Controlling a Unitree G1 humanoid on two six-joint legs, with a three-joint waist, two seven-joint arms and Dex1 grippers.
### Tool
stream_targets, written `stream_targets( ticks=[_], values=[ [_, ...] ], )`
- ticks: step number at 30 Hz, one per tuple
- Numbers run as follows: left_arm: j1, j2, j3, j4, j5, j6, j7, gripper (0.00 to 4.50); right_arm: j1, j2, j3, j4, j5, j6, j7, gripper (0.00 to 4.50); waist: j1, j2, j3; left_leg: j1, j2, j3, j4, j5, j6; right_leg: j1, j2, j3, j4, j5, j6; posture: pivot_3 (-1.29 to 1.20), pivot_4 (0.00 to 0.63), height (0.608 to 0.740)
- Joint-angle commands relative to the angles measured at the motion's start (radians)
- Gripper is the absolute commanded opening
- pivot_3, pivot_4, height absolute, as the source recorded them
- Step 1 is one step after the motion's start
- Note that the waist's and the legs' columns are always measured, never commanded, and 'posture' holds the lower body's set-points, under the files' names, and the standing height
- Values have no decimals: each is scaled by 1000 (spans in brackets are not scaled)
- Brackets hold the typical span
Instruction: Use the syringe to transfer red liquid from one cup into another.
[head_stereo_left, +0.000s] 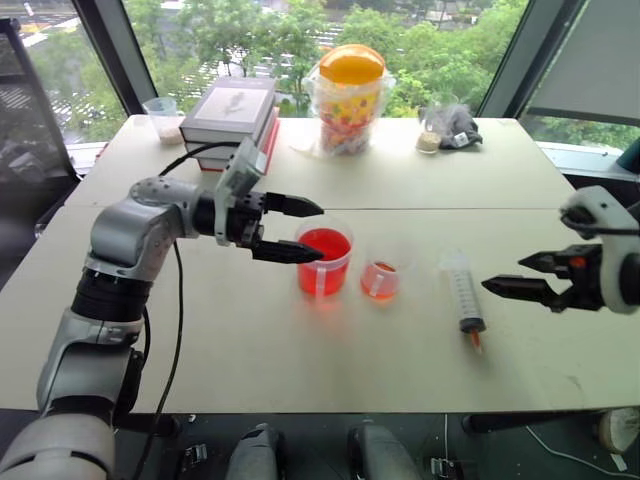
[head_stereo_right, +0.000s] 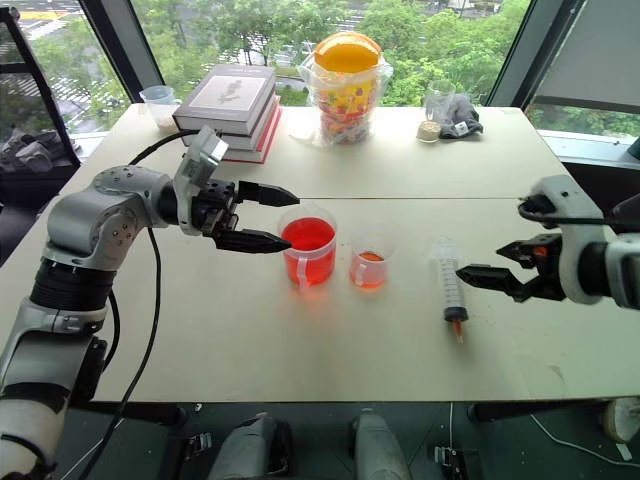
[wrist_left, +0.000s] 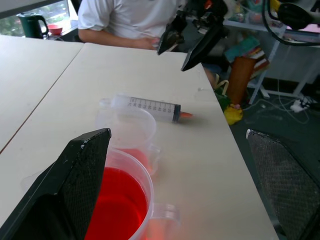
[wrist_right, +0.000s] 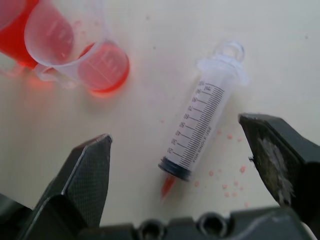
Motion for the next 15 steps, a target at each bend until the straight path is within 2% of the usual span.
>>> stream_targets(
  ticks=[1,7,15],
  values=[
    [-16,-3,9,-18,7,-18,-1,4500,-125,60,86,119,-74,105,-50,4421,3,0,0,0,0,0,0,0,0,0,0,0,0,0,0,0,150,740],
    [18,1,15,-54,-4,-13,15,4500,-315,192,258,381,-217,128,-125,4421,6,0,0,-2,0,2,-1,0,0,-3,0,0,1,1,3,0,150,740],
    [45,8,27,-100,-19,2,44,4500,-415,295,423,490,-387,128,-45,4421,7,0,0,-3,0,2,-1,0,0,-3,0,0,1,2,3,0,150,740]
  ],
)
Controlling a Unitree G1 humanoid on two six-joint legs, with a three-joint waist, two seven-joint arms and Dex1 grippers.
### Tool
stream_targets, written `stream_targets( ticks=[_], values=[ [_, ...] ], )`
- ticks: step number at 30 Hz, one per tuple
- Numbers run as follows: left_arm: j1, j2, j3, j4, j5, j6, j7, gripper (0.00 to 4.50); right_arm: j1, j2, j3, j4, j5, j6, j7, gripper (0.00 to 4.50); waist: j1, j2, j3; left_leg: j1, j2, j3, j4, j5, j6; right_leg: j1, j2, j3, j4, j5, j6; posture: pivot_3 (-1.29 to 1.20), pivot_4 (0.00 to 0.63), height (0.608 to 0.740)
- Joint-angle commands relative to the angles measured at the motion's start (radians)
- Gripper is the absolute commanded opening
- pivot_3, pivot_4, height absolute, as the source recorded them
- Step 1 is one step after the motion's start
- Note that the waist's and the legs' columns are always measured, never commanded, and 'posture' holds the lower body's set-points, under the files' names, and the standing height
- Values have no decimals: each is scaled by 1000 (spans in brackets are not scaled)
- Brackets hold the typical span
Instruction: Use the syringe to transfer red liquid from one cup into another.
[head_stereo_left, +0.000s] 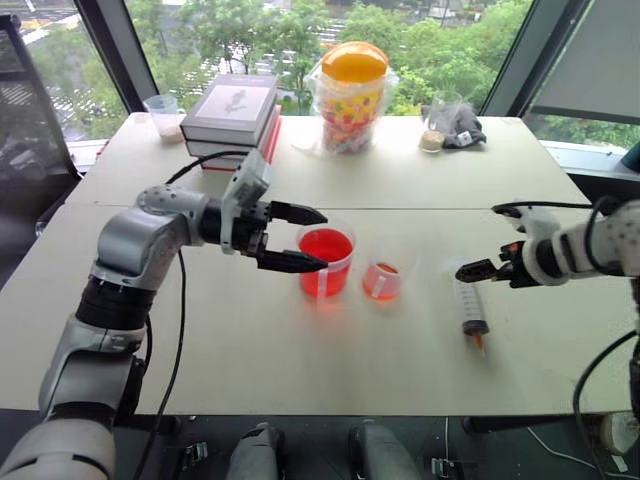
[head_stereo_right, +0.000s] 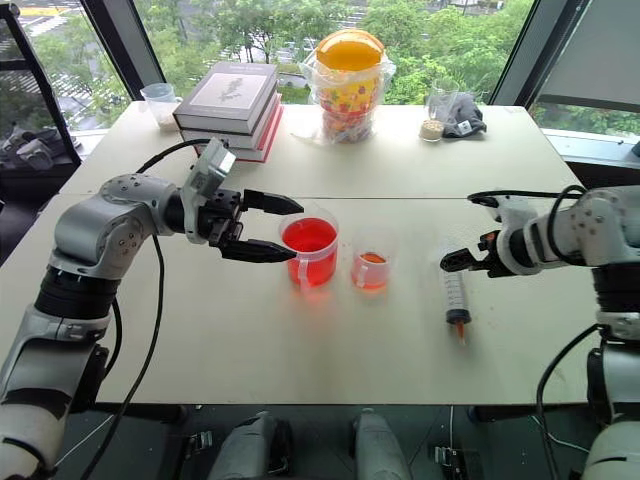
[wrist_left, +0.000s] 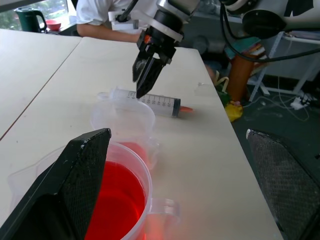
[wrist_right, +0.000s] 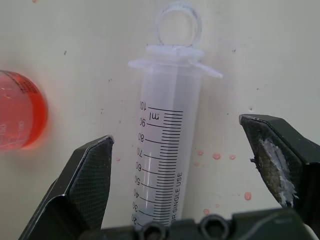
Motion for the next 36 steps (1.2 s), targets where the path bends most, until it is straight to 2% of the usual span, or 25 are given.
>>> stream_targets(
  ticks=[1,9,11,13,14,16,17,21,25,31,36],
  values=[
    [-2,7,34,-43,-19,6,14,4500,-37,16,32,17,-70,6,52,4421,1,0,0,0,0,0,0,0,0,0,0,0,0,0,0,0,150,740],
    [10,16,39,-70,-24,4,19,4500,-70,60,165,47,-207,-15,188,4421,-1,0,0,0,0,0,0,0,0,0,0,0,0,0,0,0,150,740],
    [12,16,39,-72,-25,2,22,4500,-75,66,201,58,-238,-32,223,3902,-1,0,0,0,0,0,0,0,0,0,0,0,0,0,0,0,150,740],
    [15,15,40,-73,-26,2,27,4500,-83,77,229,76,-270,-48,255,3111,-1,0,0,0,0,0,0,0,0,0,0,0,0,0,0,0,150,740],
    [17,16,41,-74,-26,1,27,4500,-87,81,242,85,-286,-58,270,2489,-2,0,0,0,0,0,0,0,0,0,0,0,0,0,0,0,150,740],
    [23,19,44,-75,-25,-2,29,4500,-93,88,260,101,-317,-71,298,1568,-4,0,0,1,0,0,0,0,0,0,0,0,0,0,0,0,150,740],
    [24,19,45,-75,-26,-1,31,4500,-96,89,268,108,-331,-78,312,1394,-6,0,0,1,0,0,0,0,0,1,0,0,0,0,0,0,150,740],
    [26,20,50,-77,-29,0,35,4500,-106,90,276,118,-374,-83,355,1392,-6,0,0,2,0,0,1,0,0,1,1,0,1,0,0,0,150,740],
    [4,18,57,-45,-21,-12,30,4500,-116,28,203,81,-415,-122,372,1392,-4,0,0,2,0,0,1,0,0,1,1,0,1,0,0,0,150,740],
    [-28,31,77,13,-30,-15,14,4500,-87,-33,-34,-164,-391,-231,380,1392,0,1,0,0,0,0,0,0,0,-1,0,0,1,0,1,0,150,740],
    [-35,35,73,45,-11,-32,11,4500,-15,102,-300,-413,-353,-435,321,1392,-2,1,0,0,1,0,-2,0,0,-1,2,-1,2,0,1,0,150,740]
  ],
)
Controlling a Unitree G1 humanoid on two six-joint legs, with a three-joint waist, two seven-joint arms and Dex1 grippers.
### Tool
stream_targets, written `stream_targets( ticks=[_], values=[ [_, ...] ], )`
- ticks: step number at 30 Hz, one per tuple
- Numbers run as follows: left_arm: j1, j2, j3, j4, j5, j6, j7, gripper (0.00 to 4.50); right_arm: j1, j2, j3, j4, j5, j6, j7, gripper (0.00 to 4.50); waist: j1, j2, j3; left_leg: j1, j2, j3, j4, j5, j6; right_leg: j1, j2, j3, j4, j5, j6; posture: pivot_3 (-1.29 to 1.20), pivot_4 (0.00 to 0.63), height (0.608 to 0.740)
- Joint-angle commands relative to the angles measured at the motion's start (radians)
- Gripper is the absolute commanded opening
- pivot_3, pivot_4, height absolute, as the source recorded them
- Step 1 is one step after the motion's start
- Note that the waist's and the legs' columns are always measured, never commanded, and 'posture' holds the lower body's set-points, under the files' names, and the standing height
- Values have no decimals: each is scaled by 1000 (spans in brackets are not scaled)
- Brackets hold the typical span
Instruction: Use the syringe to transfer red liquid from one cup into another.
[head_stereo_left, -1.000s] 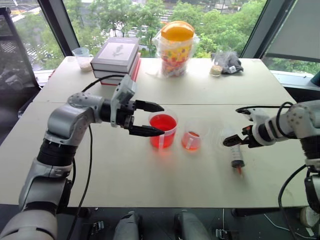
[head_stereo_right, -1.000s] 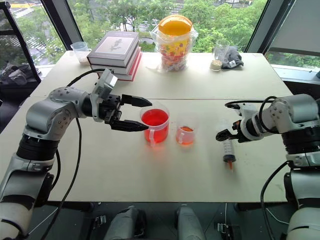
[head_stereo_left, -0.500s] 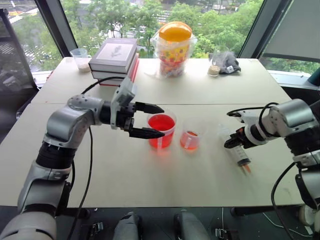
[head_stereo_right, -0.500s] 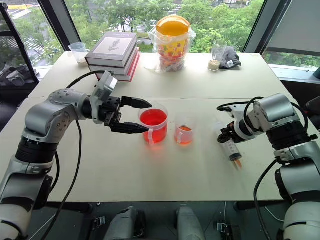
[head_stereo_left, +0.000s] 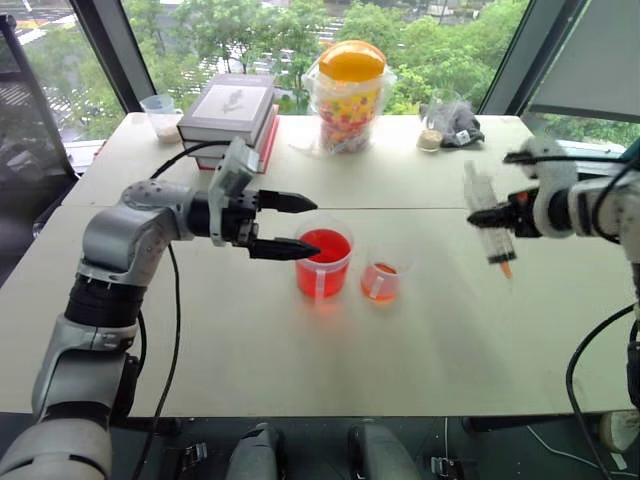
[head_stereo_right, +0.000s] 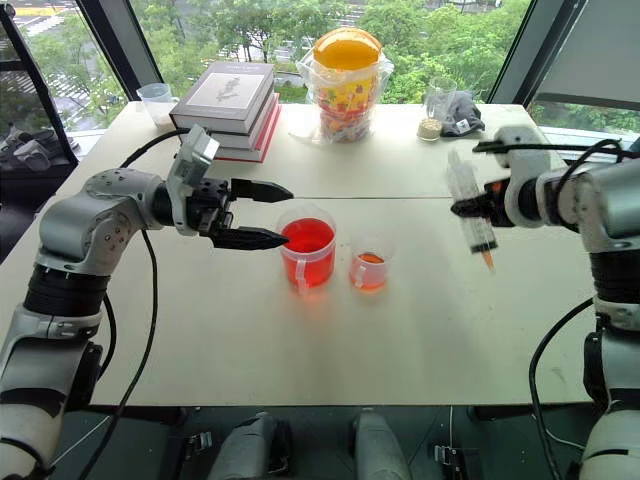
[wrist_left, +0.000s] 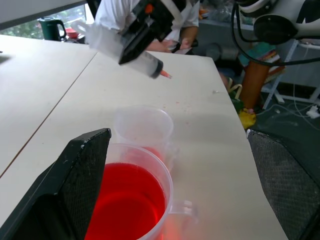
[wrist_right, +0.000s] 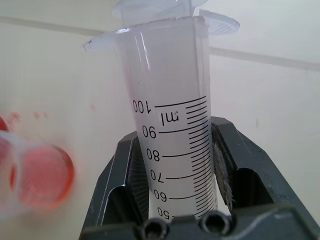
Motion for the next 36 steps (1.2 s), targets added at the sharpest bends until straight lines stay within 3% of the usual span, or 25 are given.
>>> stream_targets(
  ticks=[1,7,14,25,36],
  values=[
    [-38,8,32,10,-2,-9,1,4500,0,108,-172,-178,49,-148,-47,1392,0,0,0,0,0,0,0,0,0,0,0,0,0,0,0,0,150,740],
    [-84,20,35,85,25,-40,-8,4500,-39,420,-307,-303,216,-338,-110,1392,2,0,0,0,0,1,2,1,-1,1,0,0,1,0,0,0,150,740],
    [-148,48,48,183,49,-60,-31,4500,97,632,-189,-328,235,-534,-67,1392,2,0,0,0,0,1,2,1,-1,2,-1,-2,1,0,0,0,150,740],
    [-231,27,36,234,70,-52,-71,4500,314,716,38,-178,-5,-908,30,1392,0,0,0,0,0,1,2,1,-1,2,-1,-2,1,0,0,0,150,740],
    [-276,7,45,243,63,-30,-102,4500,376,733,108,-140,-77,-1001,39,1392,-1,0,0,1,0,0,2,1,-2,2,0,-2,3,0,0,0,150,740]
  ],
)
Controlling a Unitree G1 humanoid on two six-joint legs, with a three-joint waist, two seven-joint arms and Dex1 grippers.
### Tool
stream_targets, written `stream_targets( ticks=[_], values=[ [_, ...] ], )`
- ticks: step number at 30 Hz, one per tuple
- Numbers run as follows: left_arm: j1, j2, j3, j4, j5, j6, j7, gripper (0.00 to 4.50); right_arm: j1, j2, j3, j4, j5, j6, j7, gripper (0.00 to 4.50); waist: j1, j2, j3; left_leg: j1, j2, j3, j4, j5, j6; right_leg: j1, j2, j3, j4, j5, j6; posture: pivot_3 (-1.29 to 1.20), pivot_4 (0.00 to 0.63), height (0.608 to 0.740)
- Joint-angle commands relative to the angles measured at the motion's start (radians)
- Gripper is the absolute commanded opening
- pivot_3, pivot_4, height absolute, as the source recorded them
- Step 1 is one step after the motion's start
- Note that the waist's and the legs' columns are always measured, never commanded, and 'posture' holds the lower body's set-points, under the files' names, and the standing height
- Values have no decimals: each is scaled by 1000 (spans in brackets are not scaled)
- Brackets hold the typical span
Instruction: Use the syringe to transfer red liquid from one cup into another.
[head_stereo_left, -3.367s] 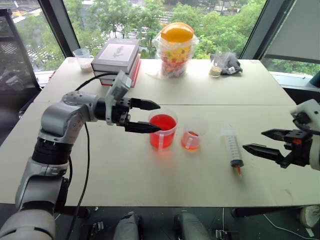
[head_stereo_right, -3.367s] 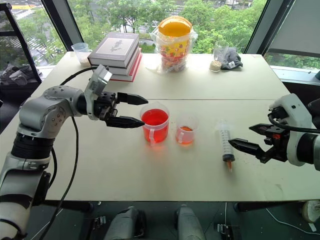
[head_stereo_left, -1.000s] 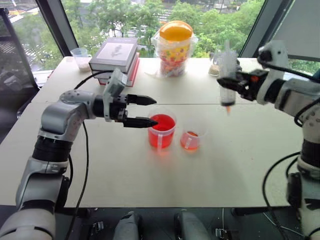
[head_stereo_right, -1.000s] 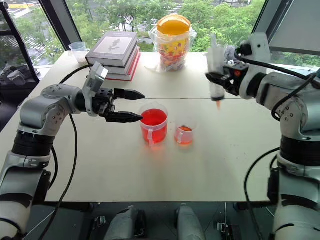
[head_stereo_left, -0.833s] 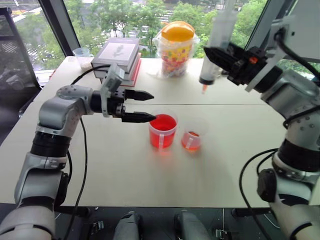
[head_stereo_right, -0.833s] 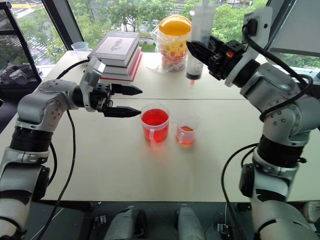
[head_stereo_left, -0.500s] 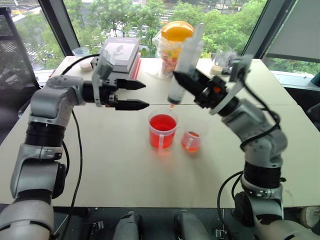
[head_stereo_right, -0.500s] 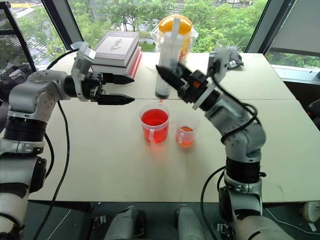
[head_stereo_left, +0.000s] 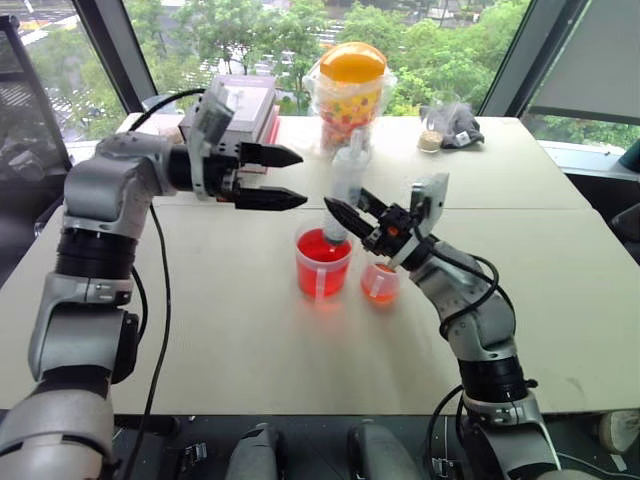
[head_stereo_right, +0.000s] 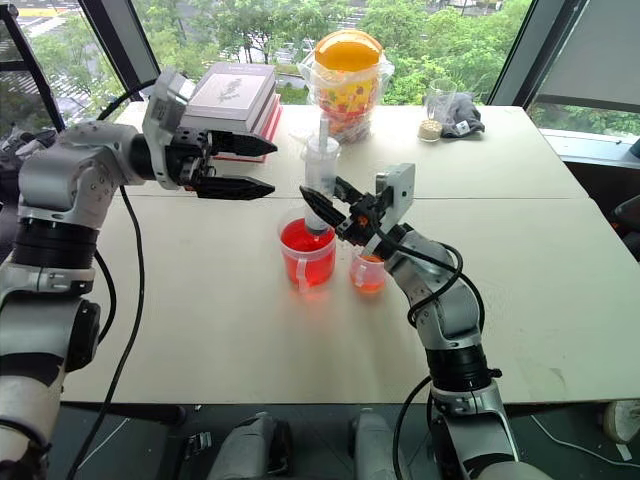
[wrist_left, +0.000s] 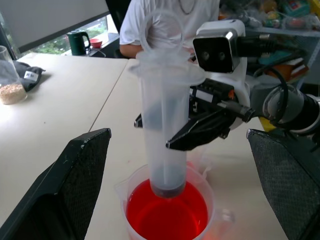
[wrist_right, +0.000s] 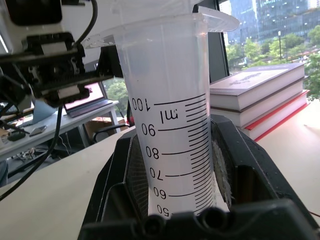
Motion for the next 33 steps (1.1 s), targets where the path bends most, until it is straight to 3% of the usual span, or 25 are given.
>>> stream_targets(
  ticks=[1,29,33],
  values=[
    [-40,-4,22,-10,-16,2,-19,4500,-1,7,8,-15,-13,-36,5,1392,1,0,0,0,0,0,0,0,0,0,0,0,0,0,0,0,150,740],
    [-62,-190,-35,10,7,16,-29,4500,12,-14,30,-5,-76,-42,14,1392,1,0,0,0,0,0,0,0,0,0,0,0,0,0,0,0,150,740],
    [-64,-210,-33,18,10,15,-13,2830,17,-15,35,-8,-81,-42,13,1392,-1,0,0,0,0,0,0,0,0,0,0,0,0,0,0,0,150,740]
  ],
)
